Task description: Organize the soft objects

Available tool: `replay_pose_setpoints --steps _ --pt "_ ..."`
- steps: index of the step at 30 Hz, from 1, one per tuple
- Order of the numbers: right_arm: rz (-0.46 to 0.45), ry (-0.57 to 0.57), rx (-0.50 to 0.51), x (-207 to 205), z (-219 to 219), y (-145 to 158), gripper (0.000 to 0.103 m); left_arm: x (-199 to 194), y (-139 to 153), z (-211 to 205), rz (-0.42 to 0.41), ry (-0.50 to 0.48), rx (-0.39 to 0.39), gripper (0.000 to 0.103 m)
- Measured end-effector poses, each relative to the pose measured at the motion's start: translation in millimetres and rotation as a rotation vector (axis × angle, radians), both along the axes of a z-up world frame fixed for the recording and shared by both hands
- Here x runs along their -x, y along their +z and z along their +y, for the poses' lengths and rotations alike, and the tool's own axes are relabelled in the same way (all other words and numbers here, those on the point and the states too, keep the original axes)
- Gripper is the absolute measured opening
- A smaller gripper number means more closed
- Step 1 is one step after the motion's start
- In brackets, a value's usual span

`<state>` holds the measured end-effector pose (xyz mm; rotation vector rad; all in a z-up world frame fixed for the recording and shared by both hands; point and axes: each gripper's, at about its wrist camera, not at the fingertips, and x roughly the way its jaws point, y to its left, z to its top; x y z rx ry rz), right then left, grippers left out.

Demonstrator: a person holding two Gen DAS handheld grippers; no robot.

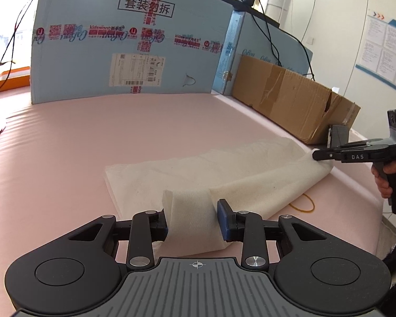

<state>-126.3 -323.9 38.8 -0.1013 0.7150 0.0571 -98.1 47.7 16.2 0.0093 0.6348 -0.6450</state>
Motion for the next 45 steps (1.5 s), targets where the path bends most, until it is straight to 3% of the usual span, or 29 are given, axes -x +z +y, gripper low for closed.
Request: replay_pose_setpoints --steps 3,6,8,9,11,14,15,18,21,25,29,34,36,37,40,45 --pt "-0.026 -0.001 0.081 2 9 -4 0.020 2 0 -3 -0.016 0.012 -0.029 0.033" --pt "-0.101 -0.038 0.190 7 24 2 0.038 5 0 -9 -0.039 0.009 -0.069 0.033" --pt "-0.190 -0.042 0.287 15 40 8 0.056 5 0 -9 -0.040 0.008 -0.070 0.033" --pt "-0.230 -0.035 0.303 18 46 12 0.057 5 0 -9 -0.040 0.009 -0.071 0.033" --pt "-0.288 0.005 0.246 23 59 21 0.057 5 0 -9 -0.044 0.008 -0.079 0.033" --pt "-0.283 0.114 0.103 20 77 20 0.054 6 0 -10 -0.050 0.007 -0.089 0.033" --pt "-0.259 0.148 0.100 15 84 16 0.054 6 0 -10 -0.052 0.007 -0.093 0.033" --pt "-0.154 0.186 0.164 5 101 -6 0.040 7 1 -11 -0.060 0.009 -0.105 0.033" --pt "-0.105 0.137 0.148 3 89 -15 0.040 7 1 -11 -0.065 0.026 -0.110 0.037" --pt "-0.116 0.093 0.131 15 75 -18 0.043 14 4 -9 -0.107 0.098 -0.157 0.052" --pt "-0.122 0.089 0.108 17 70 -22 0.044 20 4 -7 -0.149 0.258 -0.299 0.069" --pt "-0.130 0.084 0.099 17 68 -24 0.045 28 3 -4 -0.201 0.376 -0.459 0.077" --pt "-0.130 0.083 0.096 16 67 -24 0.045 32 4 -10 -0.247 0.403 -0.550 0.077" --pt "-0.130 0.082 0.094 16 66 -24 0.045 34 6 -12 -0.267 0.408 -0.556 0.077" --pt "-0.133 0.080 0.096 16 67 -24 0.046 44 24 -19 -0.368 0.434 -0.532 0.078" --pt "-0.136 0.074 0.099 16 67 -24 0.048 59 47 -41 -0.626 0.498 -0.510 0.082"
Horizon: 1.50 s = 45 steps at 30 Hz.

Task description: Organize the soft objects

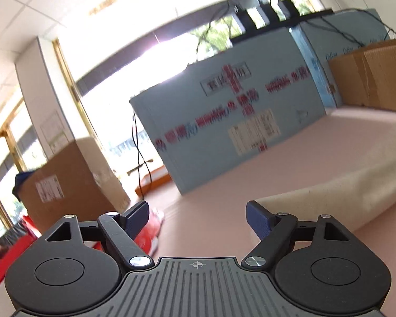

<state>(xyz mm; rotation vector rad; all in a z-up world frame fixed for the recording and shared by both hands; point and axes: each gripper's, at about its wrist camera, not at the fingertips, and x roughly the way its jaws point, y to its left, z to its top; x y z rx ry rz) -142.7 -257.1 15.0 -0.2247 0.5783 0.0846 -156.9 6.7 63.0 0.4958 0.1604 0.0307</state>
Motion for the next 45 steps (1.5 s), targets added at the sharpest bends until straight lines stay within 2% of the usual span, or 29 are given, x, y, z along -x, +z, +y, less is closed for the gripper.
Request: replay_pose_setpoints --steps 2,5,8,10,12,13,17,19,23,24,26,33,35,37,40,42,45 --pt "-0.001 -0.001 0.002 0 0 0 0.048 4 7 -8 -0.076 -0.016 0.008 0.082" --pt "-0.003 -0.002 0.010 0 1 0 0.048 4 15 -18 -0.072 -0.129 0.059 0.083" --pt "-0.006 -0.005 0.017 0 3 -1 0.049 3 19 -26 -0.126 -0.102 0.024 0.083" --pt "-0.007 -0.006 0.020 0 3 -1 0.050 1 22 -24 -0.131 -0.107 0.056 0.083" --pt "-0.006 -0.007 0.024 0 3 -1 0.050 0 21 -27 -0.074 -0.209 0.105 0.083" --pt "-0.006 -0.007 0.025 0 3 -1 0.050 0 17 -34 -0.037 -0.257 0.106 0.083" --pt "-0.007 -0.009 0.030 0 3 -1 0.051 -4 -9 -74 0.080 -0.403 0.029 0.083" --pt "-0.008 -0.009 0.034 0 4 -1 0.051 -11 -23 -90 0.148 -0.441 -0.013 0.083" --pt "0.006 -0.008 -0.012 -1 -4 2 0.053 -27 -49 -106 0.292 -0.444 -0.124 0.083" --pt "0.015 -0.008 -0.034 -1 -8 3 0.054 -27 -53 -104 0.311 -0.444 -0.124 0.083" --pt "0.030 -0.013 -0.055 -1 -18 5 0.062 -29 -53 -99 0.335 -0.450 -0.095 0.083" --pt "0.019 -0.017 -0.068 17 -61 16 0.064 -40 -51 -85 0.397 -0.472 -0.002 0.083" --pt "-0.008 0.016 -0.010 27 -67 20 0.065 -42 -50 -82 0.408 -0.477 0.016 0.084" --pt "-0.043 0.087 0.100 37 -63 22 0.068 -43 -50 -80 0.421 -0.481 0.037 0.084" --pt "-0.062 0.237 0.312 47 -44 14 0.073 -51 -49 -73 0.460 -0.492 0.093 0.084" --pt "-0.056 0.317 0.461 46 -30 4 0.073 -56 -49 -68 0.489 -0.500 0.135 0.084" --pt "-0.106 0.420 0.633 43 -12 -7 0.073 -66 -49 -60 0.540 -0.512 0.210 0.085"
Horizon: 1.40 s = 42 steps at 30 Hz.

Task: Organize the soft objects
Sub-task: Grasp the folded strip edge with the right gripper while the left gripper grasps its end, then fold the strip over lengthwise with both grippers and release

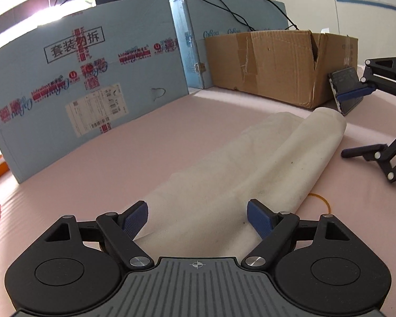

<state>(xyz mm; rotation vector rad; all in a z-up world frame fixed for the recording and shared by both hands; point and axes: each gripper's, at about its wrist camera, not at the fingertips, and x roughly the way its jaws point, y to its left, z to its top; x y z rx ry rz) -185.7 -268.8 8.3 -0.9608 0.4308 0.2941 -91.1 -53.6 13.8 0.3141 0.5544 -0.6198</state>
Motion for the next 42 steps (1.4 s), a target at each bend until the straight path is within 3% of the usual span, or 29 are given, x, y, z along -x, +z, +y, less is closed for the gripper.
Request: replay_pose_setpoints --steps 7,9,10,11,13,16,18,22,24,26,29,32,35,37,42 --pt "-0.056 0.317 0.279 -5 40 -13 0.066 -11 -3 8 0.080 0.003 0.068 0.087" --pt "-0.037 0.397 0.344 -5 47 -17 0.055 -10 -3 7 0.078 0.001 0.070 0.087" --pt "-0.013 0.427 0.366 -6 50 -17 0.042 -9 -2 8 0.074 -0.001 0.071 0.087" --pt "0.022 0.451 0.378 -8 51 -18 0.029 -6 0 7 0.049 -0.010 0.065 0.087" --pt "0.087 0.479 0.370 -12 51 -15 0.018 5 7 7 -0.038 -0.056 0.044 0.087" --pt "0.169 0.472 0.287 -21 48 -5 0.017 23 17 5 -0.161 -0.168 0.017 0.087" --pt "0.198 0.472 0.253 -25 46 -1 0.016 31 22 -2 -0.198 -0.289 -0.022 0.087" --pt "0.247 0.466 0.165 -32 44 13 0.012 24 14 -20 -0.162 -0.413 -0.154 0.087" --pt "0.283 0.463 0.104 -35 42 23 0.011 18 11 -21 -0.126 -0.465 -0.190 0.081" --pt "0.354 0.459 0.009 -37 37 37 0.009 8 14 -14 -0.050 -0.542 -0.159 0.046" --pt "0.497 0.426 -0.142 -50 27 57 0.010 -11 18 1 0.076 -0.621 -0.095 0.028" --pt "0.576 0.344 -0.259 -77 14 63 0.013 -38 15 20 0.220 -0.633 0.048 0.024" --pt "0.662 0.193 -0.440 -110 -6 67 0.020 -63 5 37 0.349 -0.570 0.173 0.024" --pt "0.680 0.089 -0.535 -123 -20 66 0.022 -75 -2 47 0.408 -0.509 0.242 0.024" --pt "0.670 -0.106 -0.669 -135 -38 64 0.043 -85 -13 59 0.494 -0.461 0.364 0.024"
